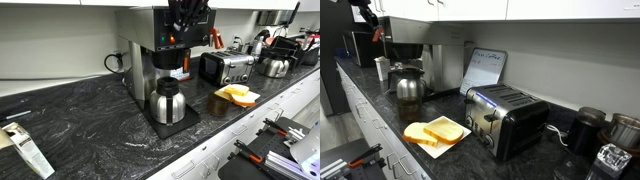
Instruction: Pick up the dark bowl and move it to the left. Switch off the coffee maker.
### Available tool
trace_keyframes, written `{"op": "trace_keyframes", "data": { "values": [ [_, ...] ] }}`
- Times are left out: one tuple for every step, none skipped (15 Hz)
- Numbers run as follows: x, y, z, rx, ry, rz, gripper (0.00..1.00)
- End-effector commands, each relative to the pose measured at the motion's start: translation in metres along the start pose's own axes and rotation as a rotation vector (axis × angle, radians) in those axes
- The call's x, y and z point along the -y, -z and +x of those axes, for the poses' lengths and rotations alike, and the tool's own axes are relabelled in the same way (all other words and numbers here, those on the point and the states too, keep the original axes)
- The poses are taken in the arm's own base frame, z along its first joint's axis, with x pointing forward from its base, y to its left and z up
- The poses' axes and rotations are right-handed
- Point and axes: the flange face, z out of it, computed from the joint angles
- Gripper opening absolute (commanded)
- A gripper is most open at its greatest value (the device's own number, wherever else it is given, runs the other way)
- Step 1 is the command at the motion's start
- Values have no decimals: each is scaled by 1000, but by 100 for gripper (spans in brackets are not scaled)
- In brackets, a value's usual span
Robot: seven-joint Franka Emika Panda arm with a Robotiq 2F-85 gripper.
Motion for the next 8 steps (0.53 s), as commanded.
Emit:
{"op": "trace_keyframes", "data": {
  "values": [
    [-1,-15,8,7,-5,26,0],
    [-1,-15,8,9,-5,26,0],
    [-1,-15,8,9,-5,27,0],
    [0,-17,7,15,-5,36,0],
    [0,-18,7,20,-7,40,0],
    [-1,-20,8,24,-10,42,0],
    [-2,-21,8,28,-13,43,0],
    [-2,-23,8,33,-15,45,0]
  ]
}}
